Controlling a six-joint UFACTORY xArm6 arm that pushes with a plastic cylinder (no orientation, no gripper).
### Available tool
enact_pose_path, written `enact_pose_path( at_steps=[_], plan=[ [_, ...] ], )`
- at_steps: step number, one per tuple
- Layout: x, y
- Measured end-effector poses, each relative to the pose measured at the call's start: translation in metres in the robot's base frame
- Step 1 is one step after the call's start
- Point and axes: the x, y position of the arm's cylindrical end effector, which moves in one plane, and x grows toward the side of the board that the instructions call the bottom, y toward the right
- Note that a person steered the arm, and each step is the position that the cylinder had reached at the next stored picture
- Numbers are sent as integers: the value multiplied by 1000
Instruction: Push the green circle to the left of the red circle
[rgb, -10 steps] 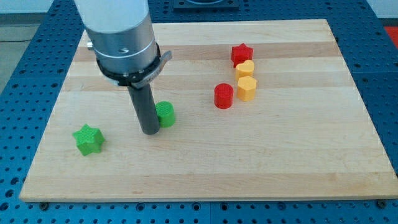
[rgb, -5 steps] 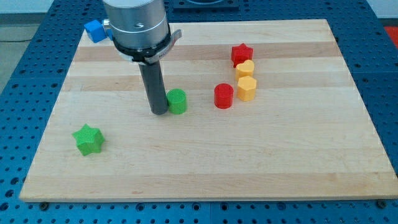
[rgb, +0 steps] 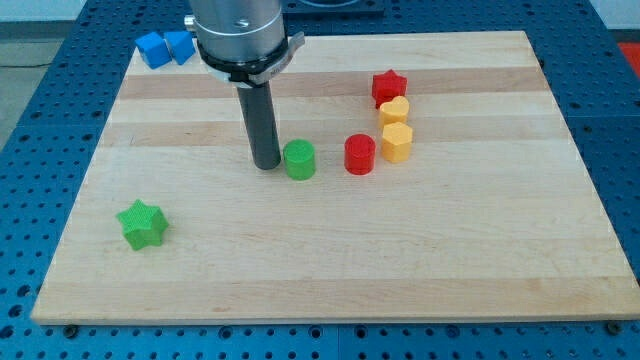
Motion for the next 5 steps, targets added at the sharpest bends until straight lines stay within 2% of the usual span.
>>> enact_pose_path(
  at_steps=[2, 5],
  plan=[
    [0, 17],
    [22, 24]
  ],
)
